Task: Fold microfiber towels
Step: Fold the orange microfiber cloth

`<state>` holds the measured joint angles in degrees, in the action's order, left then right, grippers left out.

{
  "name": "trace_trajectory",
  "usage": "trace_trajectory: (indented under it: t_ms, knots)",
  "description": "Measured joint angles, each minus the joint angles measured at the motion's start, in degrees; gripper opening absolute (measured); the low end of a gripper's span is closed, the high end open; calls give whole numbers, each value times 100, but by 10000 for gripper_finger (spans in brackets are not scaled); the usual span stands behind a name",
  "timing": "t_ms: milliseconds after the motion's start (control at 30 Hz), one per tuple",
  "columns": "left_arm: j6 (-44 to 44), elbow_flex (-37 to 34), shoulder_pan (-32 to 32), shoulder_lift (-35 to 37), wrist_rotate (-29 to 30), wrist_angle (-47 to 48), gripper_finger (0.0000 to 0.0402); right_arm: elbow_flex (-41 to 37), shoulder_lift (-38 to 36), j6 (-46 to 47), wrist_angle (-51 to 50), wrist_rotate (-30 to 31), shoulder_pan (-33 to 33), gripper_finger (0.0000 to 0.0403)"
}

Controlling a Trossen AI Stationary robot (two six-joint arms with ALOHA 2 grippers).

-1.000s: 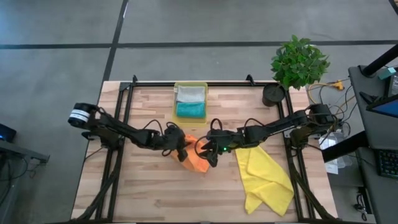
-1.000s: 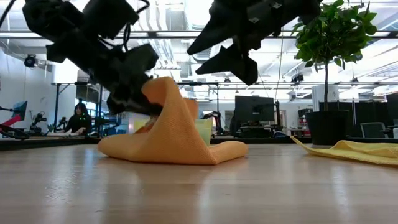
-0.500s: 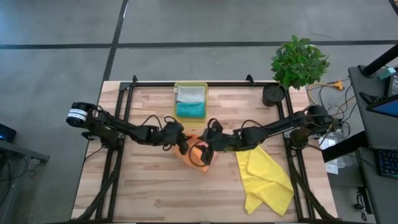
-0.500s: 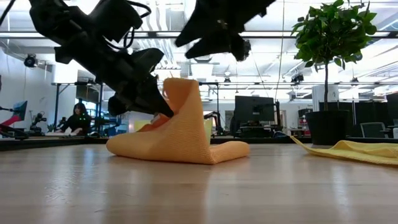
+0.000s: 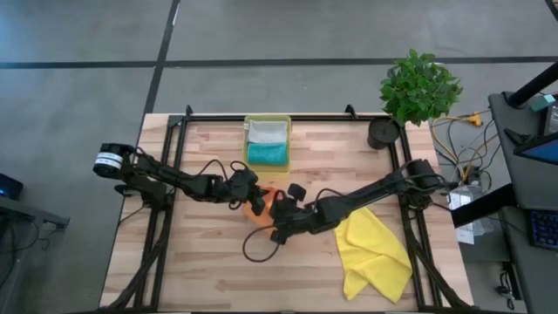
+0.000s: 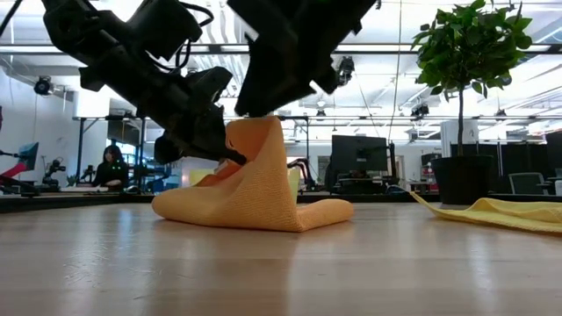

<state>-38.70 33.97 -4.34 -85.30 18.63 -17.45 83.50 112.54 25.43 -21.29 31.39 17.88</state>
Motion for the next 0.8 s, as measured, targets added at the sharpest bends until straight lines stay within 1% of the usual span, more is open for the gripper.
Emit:
trace_trajectory:
  t_ms: [200,300,400,533,567,700,800]
  knots:
    - [-1,-23,0,0,-23,-7,0,52,228,163,-208,-162,1,130]
    - [0,-23,0,0,-37,-7,0,52,275,435,-396,-106,-14,128]
    - [2,-28,0,0,-39,-7,0,54,257,723,-563,-27,-91,102]
    - [30,-64,0,2,-60,4,0,46,156,712,-718,-25,-189,30]
    - [48,-67,-2,2,-129,11,0,33,95,618,-748,-24,-204,20]
    - [56,-71,-15,125,-502,52,0,-61,-282,281,-1011,-23,-271,10]
    - [165,-80,-41,462,-519,85,0,-223,-711,64,-1150,-10,-352,9]
